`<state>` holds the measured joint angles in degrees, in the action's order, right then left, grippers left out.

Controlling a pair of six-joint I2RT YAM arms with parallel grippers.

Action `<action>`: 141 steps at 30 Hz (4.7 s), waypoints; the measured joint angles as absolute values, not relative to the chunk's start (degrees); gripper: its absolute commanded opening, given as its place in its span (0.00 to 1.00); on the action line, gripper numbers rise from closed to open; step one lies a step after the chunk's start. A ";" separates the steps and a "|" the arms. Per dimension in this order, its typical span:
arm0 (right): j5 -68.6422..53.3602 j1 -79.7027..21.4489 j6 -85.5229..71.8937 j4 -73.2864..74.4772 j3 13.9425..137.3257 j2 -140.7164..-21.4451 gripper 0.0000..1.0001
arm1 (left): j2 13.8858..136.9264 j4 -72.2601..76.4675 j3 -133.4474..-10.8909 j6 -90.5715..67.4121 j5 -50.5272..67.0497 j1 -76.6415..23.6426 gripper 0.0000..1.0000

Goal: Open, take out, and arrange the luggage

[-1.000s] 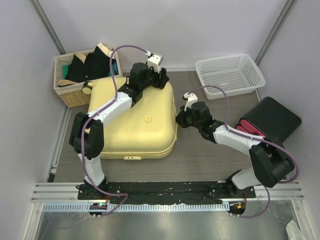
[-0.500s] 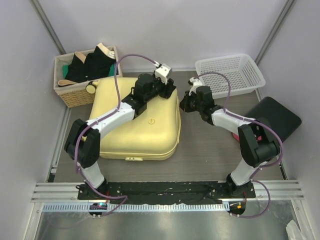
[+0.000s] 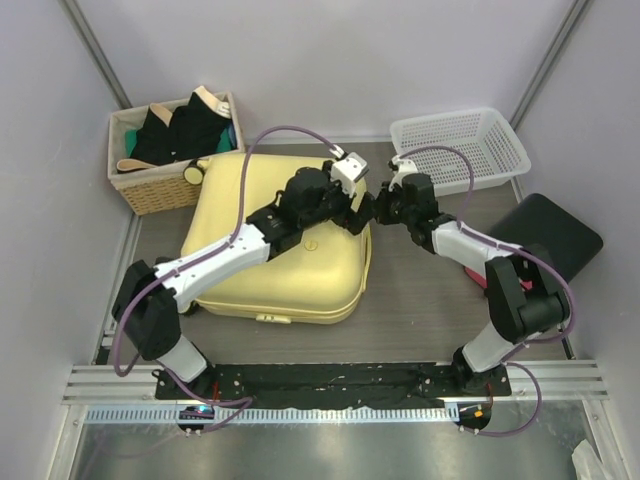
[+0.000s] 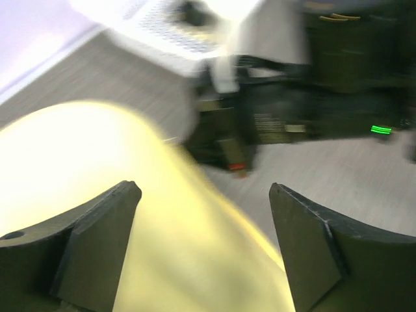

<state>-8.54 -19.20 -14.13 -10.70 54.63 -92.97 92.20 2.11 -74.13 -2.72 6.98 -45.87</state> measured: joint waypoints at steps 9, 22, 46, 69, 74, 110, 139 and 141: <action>-5.72 -18.00 -17.69 -7.05 46.35 -82.76 0.01 | 84.95 -16.12 -76.14 -9.26 -14.00 -37.89 1.00; -1.76 -17.52 -18.63 -9.10 37.12 -73.63 0.01 | 81.67 -15.14 -71.24 -17.15 -24.01 -26.02 1.00; -24.45 -6.96 11.62 -9.58 56.66 -94.06 0.01 | 83.24 -1.21 -65.91 -18.94 -24.64 -23.24 1.00; -25.26 -6.39 4.03 -4.21 62.81 -98.19 0.01 | 39.20 -55.55 -55.22 -49.80 -29.26 -20.97 1.00; -25.26 -6.39 4.03 -4.19 62.81 -98.19 0.01 | 36.23 -58.59 -51.00 -57.87 -28.21 -20.03 1.00; -9.67 -13.72 -4.73 -13.69 45.28 -84.20 0.01 | 54.11 -18.17 -36.40 -64.03 10.44 15.05 0.00; -23.92 -8.49 26.65 -7.29 60.45 -97.62 0.01 | 74.41 -17.63 -49.98 -48.31 28.53 21.56 0.00; -26.55 -8.25 27.42 -7.70 61.84 -99.29 0.01 | 74.41 -17.89 -50.13 -48.07 28.53 21.56 0.00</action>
<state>-26.55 -8.25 27.42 -7.70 61.84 -99.29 74.41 -17.89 -50.13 -48.07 28.53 21.56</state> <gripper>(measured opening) 0.039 0.622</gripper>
